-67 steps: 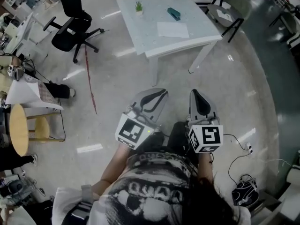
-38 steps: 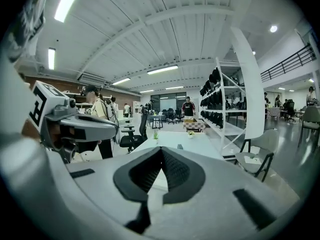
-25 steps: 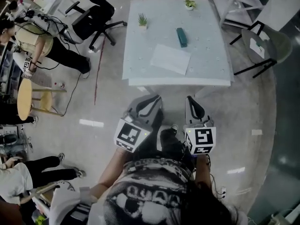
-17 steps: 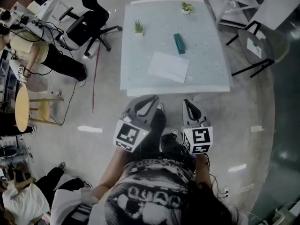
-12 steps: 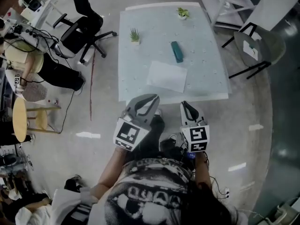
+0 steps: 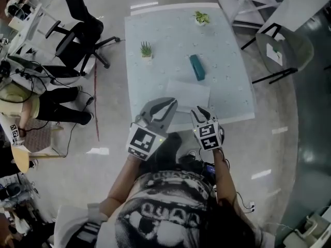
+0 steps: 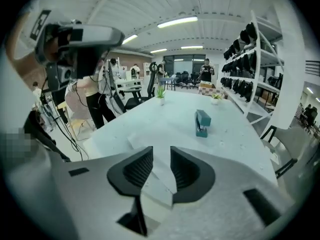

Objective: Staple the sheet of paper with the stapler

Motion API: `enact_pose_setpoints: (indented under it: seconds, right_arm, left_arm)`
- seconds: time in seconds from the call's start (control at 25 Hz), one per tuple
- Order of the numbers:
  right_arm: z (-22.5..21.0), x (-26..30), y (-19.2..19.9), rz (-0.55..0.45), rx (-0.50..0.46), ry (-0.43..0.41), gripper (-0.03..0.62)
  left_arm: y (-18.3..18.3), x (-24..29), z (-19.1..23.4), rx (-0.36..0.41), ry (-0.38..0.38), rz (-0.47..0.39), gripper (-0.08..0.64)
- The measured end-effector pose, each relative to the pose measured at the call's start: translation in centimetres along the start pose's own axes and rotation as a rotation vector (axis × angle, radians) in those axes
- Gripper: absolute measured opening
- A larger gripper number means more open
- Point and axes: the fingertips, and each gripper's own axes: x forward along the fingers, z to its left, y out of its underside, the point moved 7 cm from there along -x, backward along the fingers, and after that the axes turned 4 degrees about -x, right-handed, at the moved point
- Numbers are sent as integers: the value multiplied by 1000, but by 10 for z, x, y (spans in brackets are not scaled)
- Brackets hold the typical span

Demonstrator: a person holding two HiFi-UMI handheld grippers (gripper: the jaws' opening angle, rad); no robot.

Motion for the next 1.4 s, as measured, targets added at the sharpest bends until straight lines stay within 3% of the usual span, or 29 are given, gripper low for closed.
enact_pose_setpoints:
  seconds: [0.28,0.64,0.76,1.2,1.4]
  right_arm:
    - [2,60,25,224,-135,-63,137]
    - [-2,68,28,202,-92,-105,118]
    - [-5,69,30,215,-118,-120,72]
    - [-14,71,21,249,-187,-231,12]
    - [-20,71,11,225,-310,-345,4]
  left_arm:
    - [13,3,32,-24,7,31,15]
    - [27,-2,56,-48,-13,42,15]
    - [28,-3,59,-52,-11,35,15]
    - [34,-12,62,-91,-65,37,15]
    - [29,-8,59,-105,-127,33,15]
